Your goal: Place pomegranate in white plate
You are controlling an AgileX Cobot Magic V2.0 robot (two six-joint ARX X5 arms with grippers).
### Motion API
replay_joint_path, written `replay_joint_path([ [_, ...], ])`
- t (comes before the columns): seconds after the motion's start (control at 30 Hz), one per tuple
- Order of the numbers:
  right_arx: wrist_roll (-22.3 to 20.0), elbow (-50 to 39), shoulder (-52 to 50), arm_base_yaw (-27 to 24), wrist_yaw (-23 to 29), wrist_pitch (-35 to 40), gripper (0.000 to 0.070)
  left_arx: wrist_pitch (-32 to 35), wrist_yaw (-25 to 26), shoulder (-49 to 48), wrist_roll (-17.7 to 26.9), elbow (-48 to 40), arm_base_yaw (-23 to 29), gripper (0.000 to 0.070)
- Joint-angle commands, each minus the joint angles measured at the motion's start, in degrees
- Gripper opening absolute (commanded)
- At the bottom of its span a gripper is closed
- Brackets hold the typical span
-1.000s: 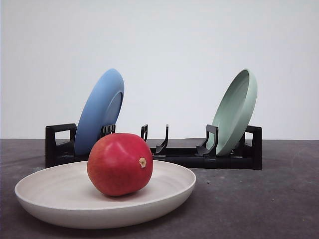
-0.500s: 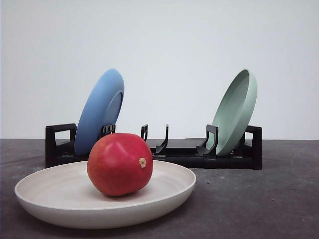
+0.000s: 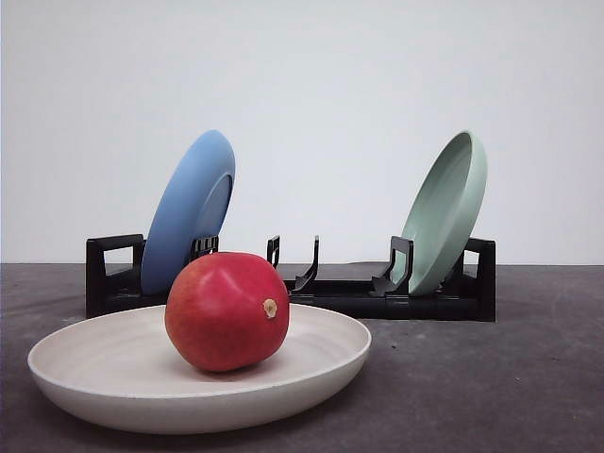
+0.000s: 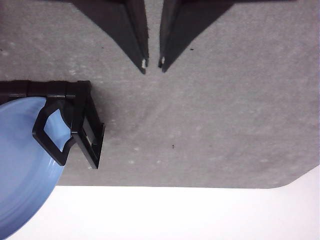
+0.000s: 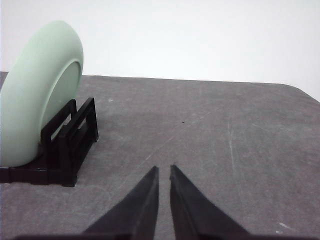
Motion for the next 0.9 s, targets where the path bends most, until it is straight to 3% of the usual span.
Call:
replay_joint_path([
  [0.0, 0.8, -0.2, 0.1, -0.1, 0.0, 0.8, 0.0038, 0.6, -0.2, -0.1, 0.4, -0.5, 0.0, 0.0023],
  [0.87, 0.8, -0.2, 0.1, -0.1, 0.0, 0.8, 0.0038, 0.6, -0.2, -0.1, 0.4, -0.5, 0.0, 0.0023],
])
